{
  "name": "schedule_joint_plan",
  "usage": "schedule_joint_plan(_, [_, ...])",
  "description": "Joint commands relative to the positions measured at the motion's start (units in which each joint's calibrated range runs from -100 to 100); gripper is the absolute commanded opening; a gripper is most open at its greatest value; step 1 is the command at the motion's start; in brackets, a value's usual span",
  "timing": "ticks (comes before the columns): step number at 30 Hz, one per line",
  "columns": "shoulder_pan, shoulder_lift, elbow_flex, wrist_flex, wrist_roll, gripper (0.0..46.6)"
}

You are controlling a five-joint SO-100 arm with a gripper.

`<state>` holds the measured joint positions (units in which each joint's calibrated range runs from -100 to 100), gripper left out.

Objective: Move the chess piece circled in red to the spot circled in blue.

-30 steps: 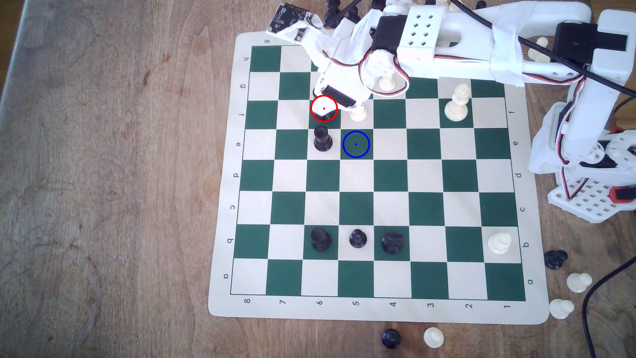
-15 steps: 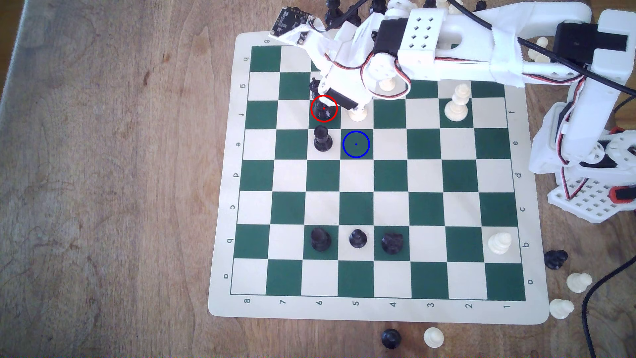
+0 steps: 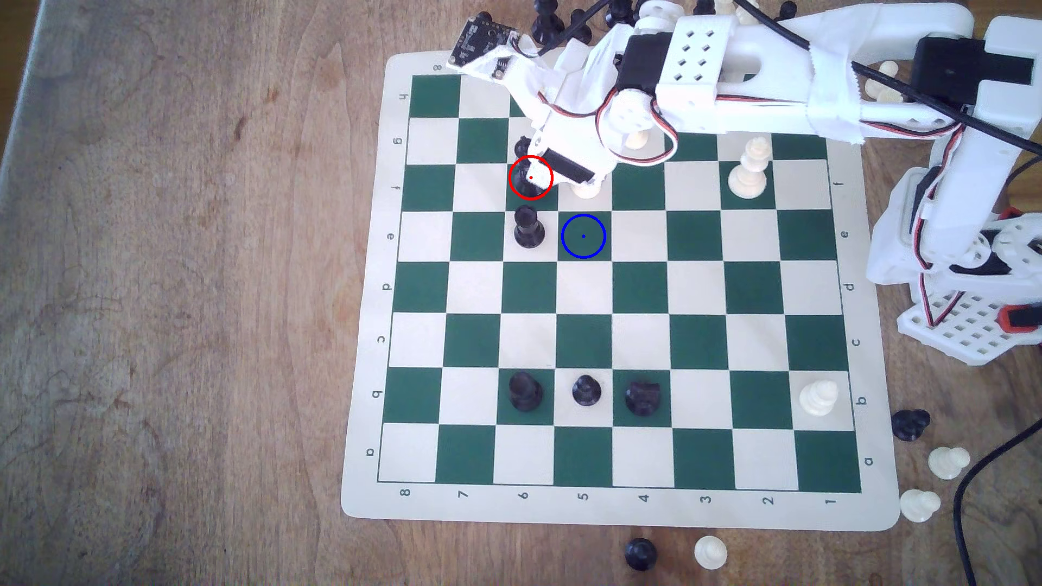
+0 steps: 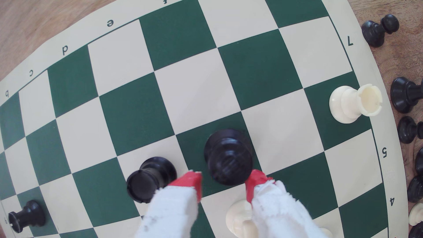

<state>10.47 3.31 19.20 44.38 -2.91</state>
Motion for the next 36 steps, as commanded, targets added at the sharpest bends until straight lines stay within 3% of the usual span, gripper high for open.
schedule_joint_plan(1, [0.8,-6.0,-1.0,-0.7,0.5,15.8])
schedule_joint_plan(16, [1.0,-6.9,0.2,-6.8,0.2,13.1])
schedule_joint_plan(24, [0.4,-7.4,0.4,-7.0,0.1,0.3])
schedule_joint_plan(36, [0.5,-16.0,2.6,-11.0,0.0,0.3])
